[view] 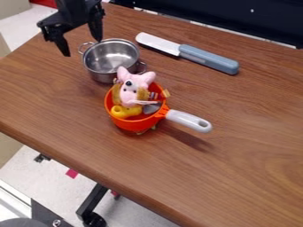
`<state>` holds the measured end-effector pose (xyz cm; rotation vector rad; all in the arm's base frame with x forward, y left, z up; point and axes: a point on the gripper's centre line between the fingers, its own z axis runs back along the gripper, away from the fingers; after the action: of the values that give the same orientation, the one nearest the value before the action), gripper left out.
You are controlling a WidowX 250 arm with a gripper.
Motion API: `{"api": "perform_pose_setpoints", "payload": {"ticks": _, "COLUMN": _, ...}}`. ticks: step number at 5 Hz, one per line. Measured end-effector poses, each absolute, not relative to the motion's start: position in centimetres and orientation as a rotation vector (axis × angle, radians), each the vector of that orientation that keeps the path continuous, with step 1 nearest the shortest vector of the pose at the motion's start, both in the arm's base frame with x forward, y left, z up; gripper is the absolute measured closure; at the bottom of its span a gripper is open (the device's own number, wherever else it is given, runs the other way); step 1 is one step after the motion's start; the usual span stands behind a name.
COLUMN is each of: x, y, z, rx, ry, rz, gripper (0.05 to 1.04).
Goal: Move the pot to the right side of the table
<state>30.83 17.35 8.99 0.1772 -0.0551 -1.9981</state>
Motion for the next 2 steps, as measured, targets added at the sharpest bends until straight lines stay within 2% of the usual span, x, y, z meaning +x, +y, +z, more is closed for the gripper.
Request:
{"api": "perform_pose_setpoints", "payload": {"ticks": 1, "x": 31.46, "y": 17.43, "z": 7.87, "rx": 0.089, "ry": -0.018, "rz": -2.014, "gripper": 0.084}}
{"api": "perform_pose_setpoints", "payload": {"ticks": 2, "x": 31.51, "y": 17.76, "z": 7.56, "rx": 0.103, "ry": 0.002, "rz": -2.032, "gripper": 0.084}}
